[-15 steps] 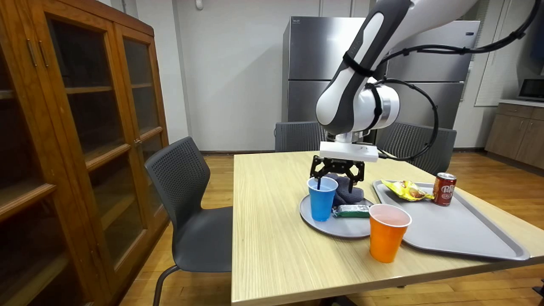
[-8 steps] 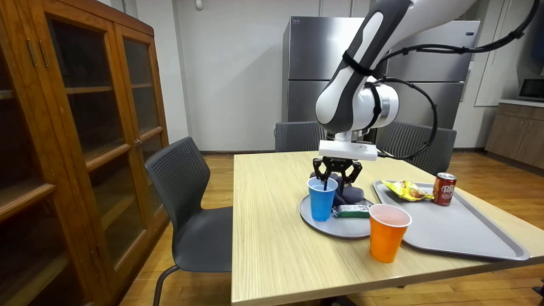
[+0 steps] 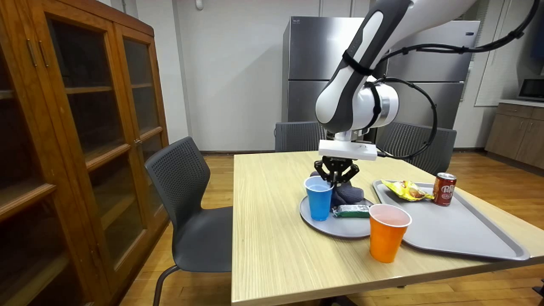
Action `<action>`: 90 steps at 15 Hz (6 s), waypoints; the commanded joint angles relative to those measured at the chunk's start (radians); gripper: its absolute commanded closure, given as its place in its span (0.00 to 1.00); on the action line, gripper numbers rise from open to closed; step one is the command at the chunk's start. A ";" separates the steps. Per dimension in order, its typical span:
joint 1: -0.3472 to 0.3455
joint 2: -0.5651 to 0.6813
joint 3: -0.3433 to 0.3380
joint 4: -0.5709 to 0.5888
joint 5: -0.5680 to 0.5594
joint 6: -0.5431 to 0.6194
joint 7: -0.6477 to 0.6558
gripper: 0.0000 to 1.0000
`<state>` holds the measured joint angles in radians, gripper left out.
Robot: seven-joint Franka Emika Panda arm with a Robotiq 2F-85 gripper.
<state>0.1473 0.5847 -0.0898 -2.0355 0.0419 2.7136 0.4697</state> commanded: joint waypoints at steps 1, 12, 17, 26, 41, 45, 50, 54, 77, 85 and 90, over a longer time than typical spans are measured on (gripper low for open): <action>0.004 -0.032 0.006 -0.011 0.025 -0.011 -0.011 0.99; -0.040 -0.176 0.079 -0.121 0.092 0.005 -0.126 0.99; -0.056 -0.254 0.112 -0.207 0.133 0.006 -0.184 0.99; -0.060 -0.368 0.166 -0.363 0.198 -0.006 -0.279 0.99; -0.040 -0.313 0.218 -0.413 0.205 0.017 -0.285 0.99; -0.047 -0.291 0.231 -0.405 0.216 0.017 -0.304 0.99; -0.048 -0.272 0.236 -0.407 0.209 0.040 -0.323 0.99; -0.051 -0.257 0.241 -0.404 0.211 0.048 -0.332 0.99; -0.053 -0.318 0.228 -0.413 0.197 -0.016 -0.317 0.00; -0.066 -0.365 0.202 -0.387 0.198 -0.027 -0.301 0.00; -0.060 -0.361 0.121 -0.340 0.151 -0.034 -0.203 0.00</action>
<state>0.0915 0.2413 0.0668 -2.4058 0.2276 2.7268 0.1921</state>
